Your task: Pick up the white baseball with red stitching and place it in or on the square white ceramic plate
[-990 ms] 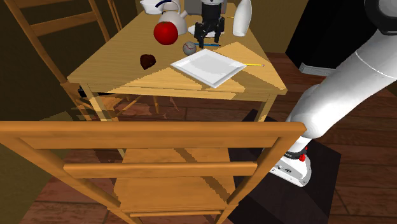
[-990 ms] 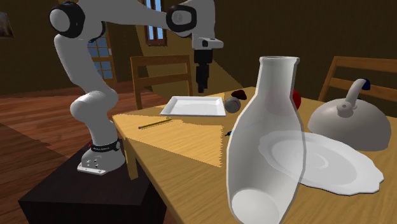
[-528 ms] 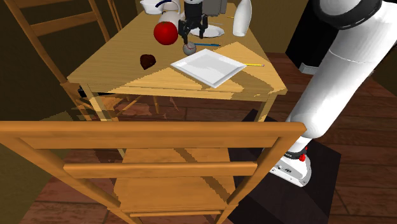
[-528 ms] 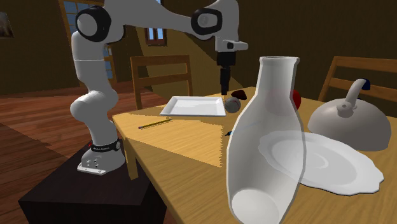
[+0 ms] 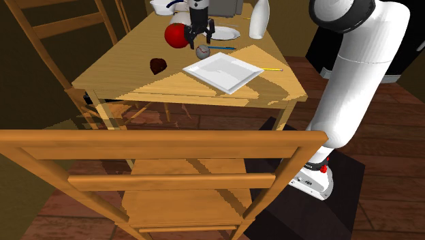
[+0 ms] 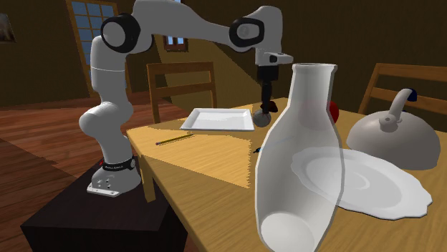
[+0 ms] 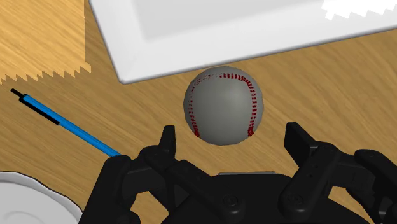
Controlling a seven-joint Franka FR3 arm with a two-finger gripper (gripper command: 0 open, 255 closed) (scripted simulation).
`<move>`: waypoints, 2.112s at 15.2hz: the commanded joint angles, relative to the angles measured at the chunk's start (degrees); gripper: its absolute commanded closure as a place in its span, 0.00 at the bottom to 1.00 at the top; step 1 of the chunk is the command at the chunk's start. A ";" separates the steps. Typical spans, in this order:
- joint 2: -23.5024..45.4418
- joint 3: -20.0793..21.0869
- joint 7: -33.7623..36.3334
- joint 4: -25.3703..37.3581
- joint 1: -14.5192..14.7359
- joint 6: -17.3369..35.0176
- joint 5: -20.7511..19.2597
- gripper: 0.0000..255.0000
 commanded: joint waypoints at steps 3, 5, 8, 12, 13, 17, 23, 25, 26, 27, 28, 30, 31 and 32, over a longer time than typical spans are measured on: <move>0.10 -0.13 -0.06 -2.60 -0.20 2.76 -0.04 0.00; 0.11 -0.13 -0.06 -2.58 -0.20 2.76 -0.04 0.00; 0.12 -0.13 -0.06 -2.58 -0.20 2.76 -0.04 0.00; 0.12 -0.13 -0.06 -2.57 -0.20 2.74 -0.04 1.00; 0.09 -0.13 -0.05 -2.61 -0.20 2.75 -0.04 1.00; 0.11 -0.13 -0.06 -2.59 -0.20 2.76 -0.04 1.00; 0.08 -0.12 -0.26 -0.32 -0.18 0.47 0.01 1.00; 0.12 -0.12 -0.40 1.27 -0.17 -1.08 0.05 1.00; 0.17 -0.11 -0.46 2.10 -0.16 -1.86 0.06 1.00; 0.22 -0.11 -0.53 2.95 -0.15 -2.65 0.07 1.00; 0.30 -0.11 -0.60 3.82 -0.15 -3.45 0.09 1.00; 0.49 -0.10 -0.73 5.63 -0.13 -5.06 0.11 1.00; 0.62 -0.10 -0.80 6.58 -0.12 -5.87 0.12 1.00; 0.76 -0.10 -0.87 7.54 -0.12 -6.69 0.13 1.00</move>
